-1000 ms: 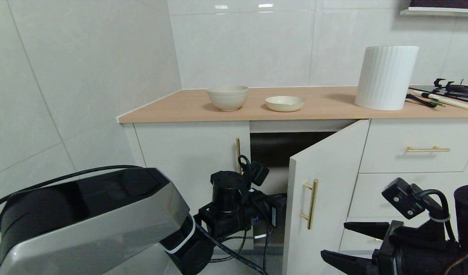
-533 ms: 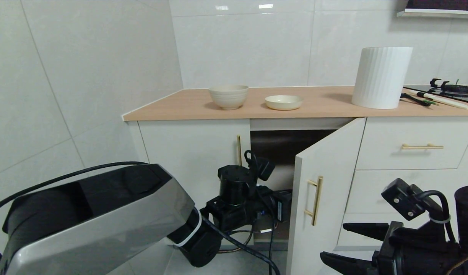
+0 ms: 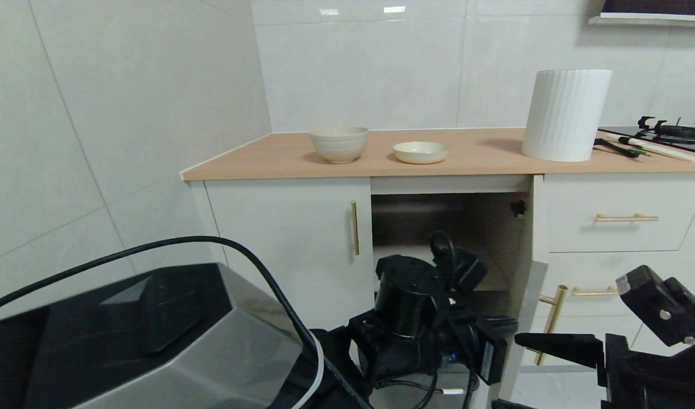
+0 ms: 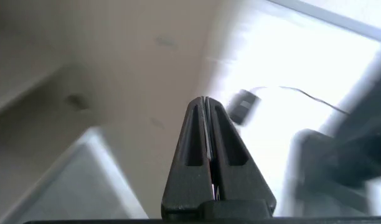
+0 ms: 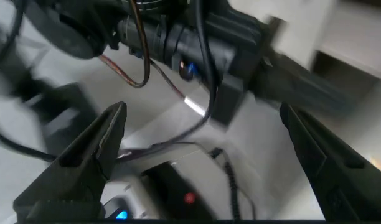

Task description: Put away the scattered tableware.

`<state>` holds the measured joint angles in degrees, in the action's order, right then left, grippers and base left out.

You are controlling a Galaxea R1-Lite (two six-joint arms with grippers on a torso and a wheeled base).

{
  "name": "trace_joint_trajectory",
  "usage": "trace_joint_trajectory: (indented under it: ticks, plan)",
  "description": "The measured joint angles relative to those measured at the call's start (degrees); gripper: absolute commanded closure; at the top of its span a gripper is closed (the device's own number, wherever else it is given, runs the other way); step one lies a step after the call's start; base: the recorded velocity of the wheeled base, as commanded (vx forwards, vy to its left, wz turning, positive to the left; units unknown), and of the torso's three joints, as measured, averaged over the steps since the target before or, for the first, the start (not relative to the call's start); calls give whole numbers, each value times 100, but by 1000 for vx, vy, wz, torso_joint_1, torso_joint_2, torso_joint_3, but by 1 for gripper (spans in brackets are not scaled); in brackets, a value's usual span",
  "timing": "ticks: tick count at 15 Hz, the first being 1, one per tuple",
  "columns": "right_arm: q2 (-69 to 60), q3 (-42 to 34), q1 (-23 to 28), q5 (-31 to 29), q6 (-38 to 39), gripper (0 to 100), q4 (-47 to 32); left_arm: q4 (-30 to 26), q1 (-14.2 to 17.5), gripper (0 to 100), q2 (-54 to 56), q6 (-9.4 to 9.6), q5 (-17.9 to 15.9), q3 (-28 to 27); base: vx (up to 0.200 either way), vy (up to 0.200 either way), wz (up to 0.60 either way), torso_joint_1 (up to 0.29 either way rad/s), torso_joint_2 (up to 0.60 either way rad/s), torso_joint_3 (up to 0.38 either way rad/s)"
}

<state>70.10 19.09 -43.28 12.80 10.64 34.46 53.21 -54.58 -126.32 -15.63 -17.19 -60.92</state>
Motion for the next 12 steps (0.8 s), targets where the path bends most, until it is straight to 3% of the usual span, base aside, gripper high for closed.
trace_joint_trajectory:
  ticks: [2, 3, 9, 12]
  plan:
    - [-144, -27, -77, 41, -2, 0, -12, -61, -138, 100, 273, -5, -18, 166, 0, 0, 0, 0, 0, 0]
    - [-163, -29, -88, 37, 0, 0, -20, -44, -52, 100, 385, -7, -16, 301, 0, 0, 0, 0, 0, 0]
    - [-44, 106, 4, -165, 6, 0, -9, 54, 847, 100, 1056, -21, 180, 946, 0, 0, 0, 0, 0, 0]
    - [452, 681, 271, -972, -11, 0, -1, -11, 1448, 100, 1827, 35, 252, 1597, 0, 0, 0, 0, 0, 0]
